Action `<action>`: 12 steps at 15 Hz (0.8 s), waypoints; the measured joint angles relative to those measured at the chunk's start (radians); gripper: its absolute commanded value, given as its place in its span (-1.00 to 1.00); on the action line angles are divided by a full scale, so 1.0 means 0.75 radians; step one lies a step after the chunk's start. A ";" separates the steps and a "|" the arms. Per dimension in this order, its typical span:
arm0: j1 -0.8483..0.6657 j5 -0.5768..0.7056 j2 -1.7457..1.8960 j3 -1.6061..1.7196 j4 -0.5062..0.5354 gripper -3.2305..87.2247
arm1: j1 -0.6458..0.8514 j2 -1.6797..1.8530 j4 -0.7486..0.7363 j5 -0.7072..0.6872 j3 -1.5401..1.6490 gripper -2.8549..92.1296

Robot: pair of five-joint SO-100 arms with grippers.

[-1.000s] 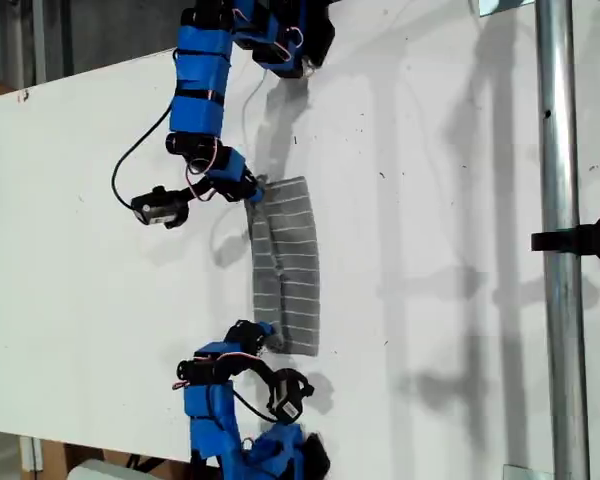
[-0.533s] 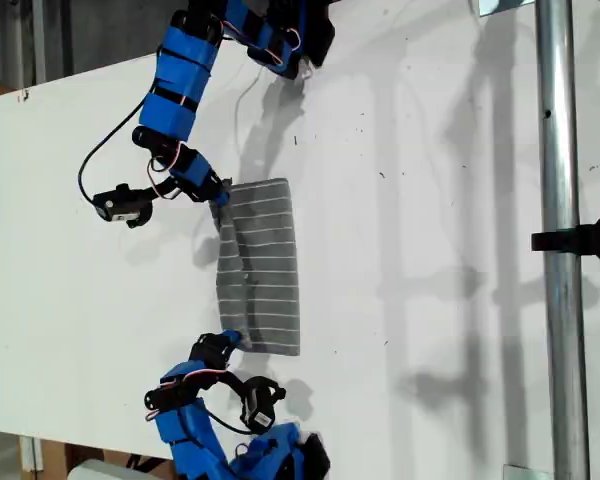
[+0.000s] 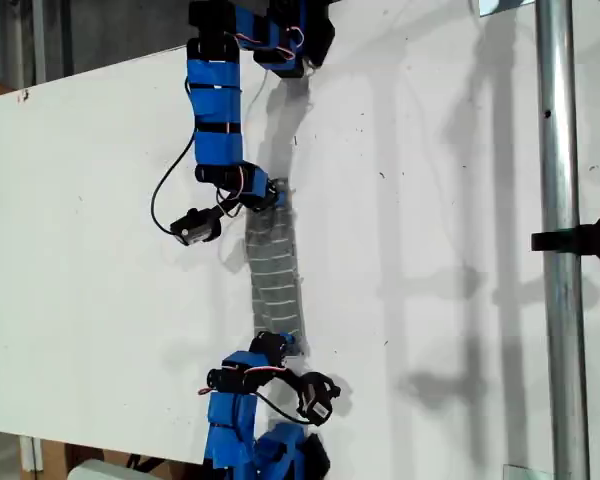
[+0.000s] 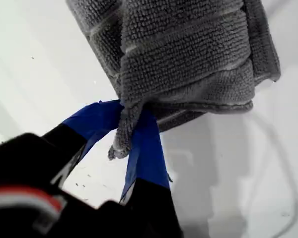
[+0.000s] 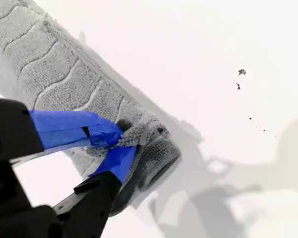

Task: Grasp corners of a towel and fold twice.

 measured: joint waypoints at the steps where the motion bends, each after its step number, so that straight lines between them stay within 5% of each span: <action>1: -0.008 -0.039 -0.033 0.039 -0.033 -0.95 | 0.008 -0.094 0.004 0.033 -0.014 -0.86; 3: -0.006 -0.102 -0.074 0.057 -0.031 -0.53 | 0.002 -0.225 0.049 0.090 -0.104 -0.44; 5: -0.006 -0.157 -0.047 0.053 0.090 -0.47 | 0.016 -0.233 0.198 0.119 -0.153 -0.23; 9: 0.145 -0.178 0.536 0.045 0.395 -0.49 | -0.031 0.125 0.603 0.176 -0.119 -0.15; 12: 0.217 -0.284 1.166 0.391 0.354 -0.45 | -0.018 0.650 0.626 0.272 0.151 -0.13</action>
